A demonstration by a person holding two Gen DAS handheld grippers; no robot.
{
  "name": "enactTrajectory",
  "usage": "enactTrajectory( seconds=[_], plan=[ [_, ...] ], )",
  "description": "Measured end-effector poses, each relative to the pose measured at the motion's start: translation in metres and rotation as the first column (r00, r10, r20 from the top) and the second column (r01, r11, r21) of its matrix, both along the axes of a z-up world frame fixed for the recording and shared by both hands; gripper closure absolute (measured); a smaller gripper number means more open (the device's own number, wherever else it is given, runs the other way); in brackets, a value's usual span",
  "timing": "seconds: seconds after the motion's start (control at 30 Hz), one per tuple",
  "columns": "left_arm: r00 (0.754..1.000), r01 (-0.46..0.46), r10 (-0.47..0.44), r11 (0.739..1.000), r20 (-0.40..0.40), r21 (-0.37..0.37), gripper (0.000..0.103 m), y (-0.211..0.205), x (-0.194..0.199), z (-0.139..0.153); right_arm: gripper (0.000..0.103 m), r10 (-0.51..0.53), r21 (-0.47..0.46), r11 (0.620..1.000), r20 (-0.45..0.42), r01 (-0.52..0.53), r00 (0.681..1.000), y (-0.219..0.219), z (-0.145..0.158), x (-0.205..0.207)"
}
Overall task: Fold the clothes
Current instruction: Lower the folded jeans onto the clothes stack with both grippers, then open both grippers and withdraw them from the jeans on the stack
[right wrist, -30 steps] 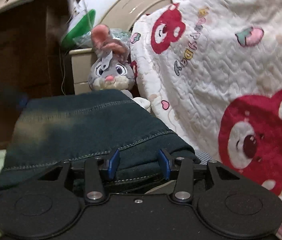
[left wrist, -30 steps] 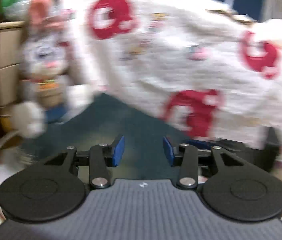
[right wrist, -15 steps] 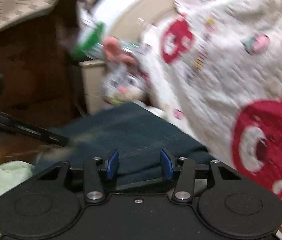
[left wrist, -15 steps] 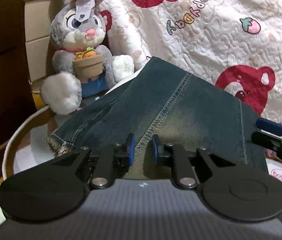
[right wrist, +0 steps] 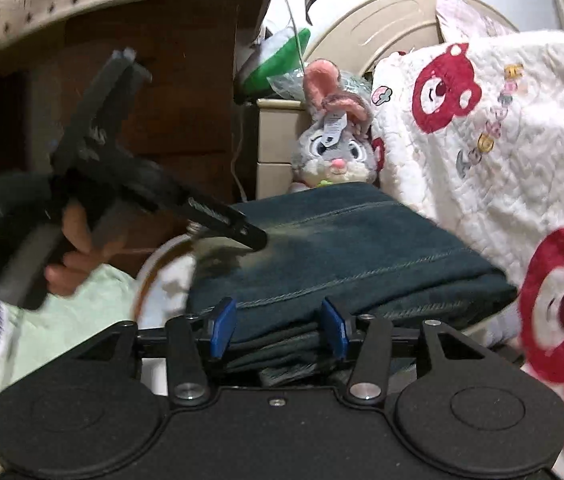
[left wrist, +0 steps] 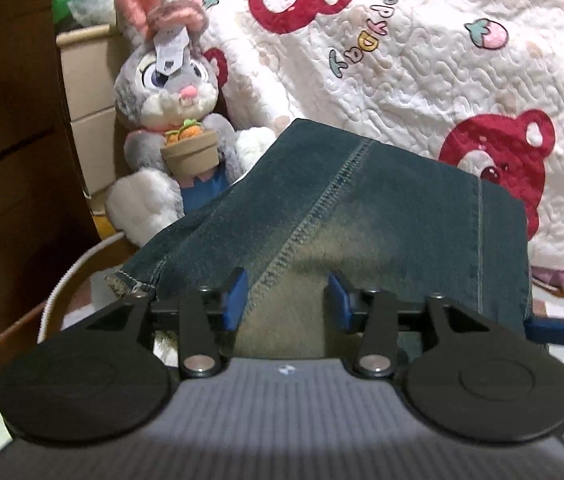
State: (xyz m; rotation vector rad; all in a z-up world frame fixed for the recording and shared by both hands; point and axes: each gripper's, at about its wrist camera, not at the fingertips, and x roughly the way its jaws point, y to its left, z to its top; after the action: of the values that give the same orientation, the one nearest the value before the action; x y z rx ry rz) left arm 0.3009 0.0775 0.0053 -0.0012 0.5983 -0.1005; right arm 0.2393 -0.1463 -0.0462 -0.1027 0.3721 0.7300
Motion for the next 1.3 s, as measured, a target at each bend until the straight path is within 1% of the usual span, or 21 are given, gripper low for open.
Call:
enactTrajectory(
  seconds=[0.03,0.07,0.1,0.17,0.27,0.3,0.4,0.47,0.53,0.6,0.67,0.73,0.8,0.83,0.87,0.9,1.03,1.1,1.17,1.2,1.3],
  plan=[
    [1.000,-0.001,0.001,1.000,0.008,0.006,0.054,-0.002,-0.005,-0.001,0.042,0.026,0.019,0.999,-0.021,-0.026,0.999,-0.002,-0.004,-0.003],
    [1.000,-0.002,0.002,1.000,0.016,0.012,0.052,-0.004,-0.011,-0.001,0.040,0.052,0.024,0.998,-0.040,-0.051,0.998,-0.004,-0.008,-0.007],
    [1.000,-0.004,0.003,1.000,0.023,0.018,0.050,-0.007,-0.016,-0.002,0.040,0.063,0.020,0.998,-0.058,-0.062,0.996,-0.005,-0.014,-0.010],
    [1.000,-0.003,0.002,0.999,0.031,0.035,0.048,-0.012,-0.029,-0.005,0.040,0.043,-0.005,0.999,-0.098,-0.044,0.994,-0.009,-0.027,-0.015],
    [0.999,-0.002,0.000,0.998,0.042,0.059,0.045,-0.020,-0.047,-0.010,0.040,-0.011,0.008,1.000,-0.192,0.013,0.981,-0.023,-0.043,-0.021],
    [0.999,-0.003,0.000,0.998,0.045,0.064,0.045,-0.022,-0.053,-0.012,0.040,-0.028,0.009,0.999,-0.210,0.030,0.977,-0.028,-0.047,-0.024],
    [0.999,-0.043,0.044,0.998,0.015,-0.039,0.045,-0.016,-0.064,-0.015,0.040,-0.070,0.011,0.997,-0.211,0.074,0.975,-0.042,-0.047,-0.039],
    [0.998,-0.068,0.068,0.995,0.002,-0.070,0.045,-0.015,-0.071,-0.015,0.040,-0.098,0.019,0.994,-0.206,0.105,0.974,-0.051,-0.044,-0.049],
    [0.998,-0.060,0.060,0.997,-0.011,-0.050,0.045,-0.023,-0.082,-0.016,0.039,-0.126,0.029,0.990,-0.202,0.135,0.971,-0.060,-0.041,-0.058],
    [0.998,-0.053,0.052,0.998,-0.024,-0.031,0.041,-0.031,-0.094,-0.016,0.039,-0.154,0.038,0.986,-0.198,0.164,0.968,-0.069,-0.038,-0.068],
    [0.998,-0.045,0.044,0.999,-0.038,-0.011,0.039,-0.039,-0.106,-0.017,0.039,-0.182,0.047,0.980,-0.194,0.194,0.964,-0.079,-0.035,-0.077],
    [0.999,-0.030,0.030,0.999,-0.045,0.010,0.034,-0.049,-0.120,-0.016,0.039,-0.206,0.057,0.974,-0.191,0.220,0.960,-0.087,-0.031,-0.088],
    [0.999,-0.023,0.023,1.000,-0.047,0.013,0.028,-0.060,-0.136,-0.012,0.039,-0.219,0.071,0.969,-0.191,0.236,0.957,-0.094,-0.029,-0.100],
    [0.999,-0.028,0.028,1.000,-0.037,0.002,0.027,-0.065,-0.146,-0.008,0.038,-0.226,0.077,0.967,-0.191,0.244,0.955,-0.097,-0.027,-0.106],
    [0.999,-0.033,0.033,0.999,-0.027,-0.009,0.024,-0.069,-0.155,-0.003,0.038,-0.232,0.084,0.964,-0.191,0.252,0.954,-0.100,-0.026,-0.113],
    [0.999,-0.037,0.037,0.999,-0.018,-0.020,0.018,-0.074,-0.164,0.002,0.038,-0.239,0.090,0.962,-0.191,0.259,0.952,-0.103,-0.024,-0.119],
    [1.000,-0.004,0.004,1.000,0.008,-0.023,0.012,-0.097,-0.189,0.022,0.036,-0.265,0.115,0.950,-0.190,0.290,0.945,-0.116,-0.018,-0.144],
    [1.000,0.017,-0.017,1.000,0.019,-0.020,0.005,-0.110,-0.201,0.031,0.035,-0.279,0.123,0.945,-0.185,0.304,0.942,-0.122,-0.013,-0.155],
    [0.998,0.036,-0.037,0.999,0.044,0.007,0.003,-0.124,-0.215,0.035,0.035,-0.294,0.129,0.939,-0.181,0.319,0.939,-0.128,-0.009,-0.167],
    [0.997,0.045,-0.046,0.999,0.056,0.022,0.001,-0.131,-0.223,0.037,0.035,-0.303,0.130,0.936,-0.176,0.328,0.936,-0.131,-0.008,-0.173],
    [0.996,0.042,-0.048,0.996,0.072,0.084,0.000,-0.153,-0.244,0.040,0.034,-0.329,0.142,0.924,-0.174,0.354,0.928,-0.139,-0.004,-0.189]
  ],
)
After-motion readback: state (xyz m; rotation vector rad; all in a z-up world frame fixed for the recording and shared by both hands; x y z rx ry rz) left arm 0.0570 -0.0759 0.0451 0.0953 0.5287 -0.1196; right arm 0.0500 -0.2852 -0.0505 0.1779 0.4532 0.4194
